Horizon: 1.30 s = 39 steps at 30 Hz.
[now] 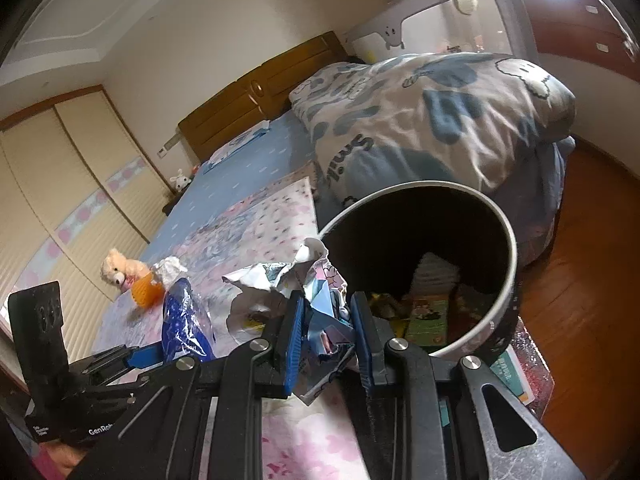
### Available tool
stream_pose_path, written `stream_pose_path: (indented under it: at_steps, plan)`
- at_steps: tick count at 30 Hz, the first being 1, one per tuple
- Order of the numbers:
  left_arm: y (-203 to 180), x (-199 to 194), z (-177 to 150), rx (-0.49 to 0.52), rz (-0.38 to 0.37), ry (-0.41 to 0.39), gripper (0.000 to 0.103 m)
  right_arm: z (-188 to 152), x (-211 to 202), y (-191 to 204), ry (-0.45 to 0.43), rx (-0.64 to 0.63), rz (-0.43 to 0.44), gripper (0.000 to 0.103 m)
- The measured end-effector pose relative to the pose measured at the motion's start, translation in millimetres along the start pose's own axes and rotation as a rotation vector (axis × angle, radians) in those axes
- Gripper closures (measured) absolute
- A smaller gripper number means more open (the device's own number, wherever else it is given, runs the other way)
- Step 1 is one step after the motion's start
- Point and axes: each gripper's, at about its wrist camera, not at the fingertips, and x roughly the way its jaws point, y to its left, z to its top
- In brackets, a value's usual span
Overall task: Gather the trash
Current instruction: 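Carry the silver wrapper and blue bag with both tools over the bin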
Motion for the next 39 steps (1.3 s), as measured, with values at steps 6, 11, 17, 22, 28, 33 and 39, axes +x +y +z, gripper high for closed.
stream_pose_path:
  at_steps: [6,11,17,22,28,33,39]
  plan:
    - [-17.2,7.4,8.4,0.029,-0.020,0.004,0.056,4.9,-4.5,-14.2,-0.010,0.015,-0.016,0.079]
    - [-29.5,13.8,14.2,0.058,-0.032,0.011,0.056,9.3,-7.3,-22.3,-0.019,0.021,-0.030,0.079]
    - [-41.0,22.0,20.0,0.083,-0.042,0.020,0.056,14.5,-6.7,-30.6,-0.021,0.024,-0.044,0.079]
    - [-45.9,29.4,28.1,0.088,-0.061,0.027,0.056,18.8,-6.5,-35.8,-0.022,0.025,-0.061,0.079]
    - [-52.3,38.6,38.1,0.103,-0.075,0.029,0.056,26.3,-4.8,-42.7,-0.019,0.024,-0.081,0.079]
    - [-56.9,45.4,44.3,0.109,-0.092,0.037,0.056,31.6,1.0,-51.5,-0.010,0.038,-0.093,0.079]
    - [-64.0,55.0,56.3,0.126,-0.106,0.038,0.055,37.1,11.3,-63.6,0.009,0.064,-0.099,0.079]
